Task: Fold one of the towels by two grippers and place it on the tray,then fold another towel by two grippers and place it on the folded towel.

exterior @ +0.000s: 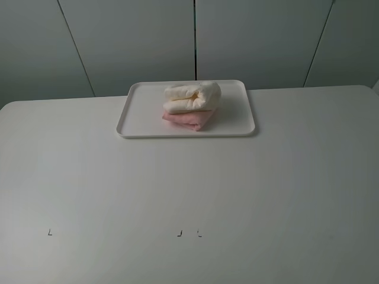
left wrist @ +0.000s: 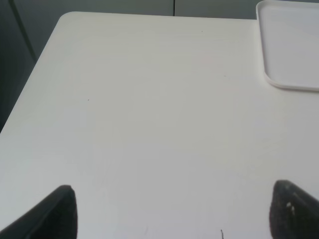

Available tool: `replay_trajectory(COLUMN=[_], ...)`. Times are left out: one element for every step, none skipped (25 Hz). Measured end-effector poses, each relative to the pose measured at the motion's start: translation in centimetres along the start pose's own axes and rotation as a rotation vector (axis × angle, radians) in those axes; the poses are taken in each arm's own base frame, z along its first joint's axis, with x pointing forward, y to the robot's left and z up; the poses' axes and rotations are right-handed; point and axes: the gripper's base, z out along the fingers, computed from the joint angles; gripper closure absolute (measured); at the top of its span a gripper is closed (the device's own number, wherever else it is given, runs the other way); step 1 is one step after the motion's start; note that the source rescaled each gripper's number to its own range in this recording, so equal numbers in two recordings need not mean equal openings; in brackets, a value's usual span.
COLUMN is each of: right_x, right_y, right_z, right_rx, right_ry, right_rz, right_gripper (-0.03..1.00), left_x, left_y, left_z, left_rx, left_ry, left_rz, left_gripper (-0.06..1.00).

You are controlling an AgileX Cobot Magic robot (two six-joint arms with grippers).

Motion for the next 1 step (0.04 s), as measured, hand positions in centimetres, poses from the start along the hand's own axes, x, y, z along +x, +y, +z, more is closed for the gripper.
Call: replay_trajectory(right_x=[0.00], right_y=[0.00], right_z=[0.00], right_rx=[0.000], right_ry=[0.000], right_rz=[0.000], right_gripper=[-0.03], left_x=[0.00], left_y=[0.00], left_z=[0.00], left_rx=[0.000], left_ry=[0.000], left_rz=[0.000], left_gripper=[-0.04])
